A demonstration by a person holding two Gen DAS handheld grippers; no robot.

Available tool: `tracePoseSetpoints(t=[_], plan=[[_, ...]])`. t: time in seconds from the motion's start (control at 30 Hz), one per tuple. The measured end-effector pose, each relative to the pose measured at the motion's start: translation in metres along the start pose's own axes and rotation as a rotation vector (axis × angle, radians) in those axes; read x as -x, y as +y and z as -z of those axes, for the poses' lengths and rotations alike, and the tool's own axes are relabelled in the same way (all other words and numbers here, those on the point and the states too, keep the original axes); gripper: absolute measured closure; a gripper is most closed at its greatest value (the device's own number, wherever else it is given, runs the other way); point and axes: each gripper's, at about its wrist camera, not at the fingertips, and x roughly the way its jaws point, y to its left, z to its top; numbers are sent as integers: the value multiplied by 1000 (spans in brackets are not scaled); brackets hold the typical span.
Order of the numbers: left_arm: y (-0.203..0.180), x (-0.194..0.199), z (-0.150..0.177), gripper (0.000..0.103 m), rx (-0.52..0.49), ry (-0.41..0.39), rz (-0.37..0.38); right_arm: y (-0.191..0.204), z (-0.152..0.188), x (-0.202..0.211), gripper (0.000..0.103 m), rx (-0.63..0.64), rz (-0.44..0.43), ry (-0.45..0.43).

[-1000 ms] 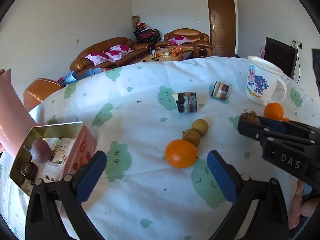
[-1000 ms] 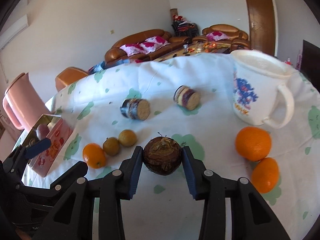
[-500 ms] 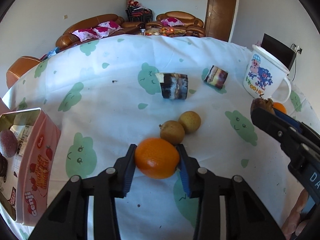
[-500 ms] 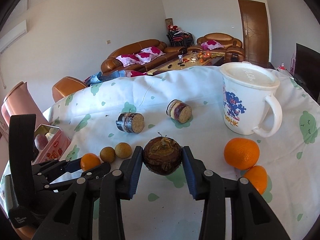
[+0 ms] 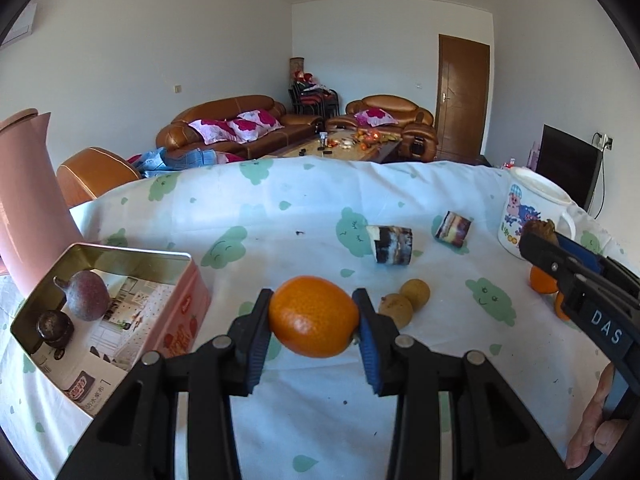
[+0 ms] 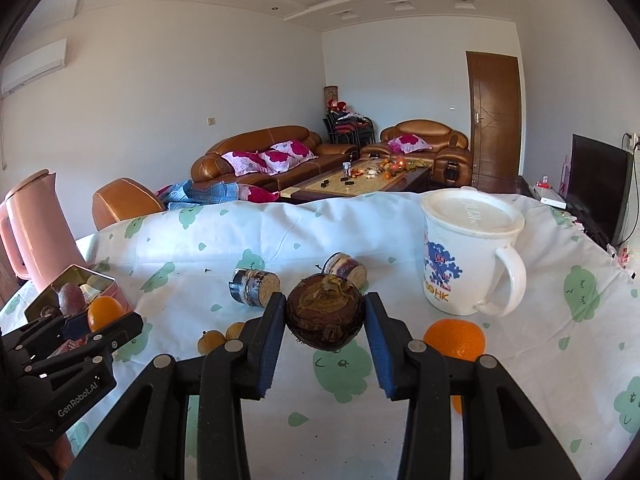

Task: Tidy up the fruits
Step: 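Carry the brown fruit and the orange over the tin box with both tools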

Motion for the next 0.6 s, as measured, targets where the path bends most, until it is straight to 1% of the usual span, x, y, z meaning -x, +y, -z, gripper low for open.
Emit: tracePoseSetpoints(t=[0.23,0.33,0.6], plan=[[4,5,2,62,2,-10,-5,8,1,10,61,35,54,-55],[5,8,3,62,2,-20,-12,10,2,15,61,43,66,-74],[12,14,7,62,2,-16,-16,17,6,26,61,41,85,-104]])
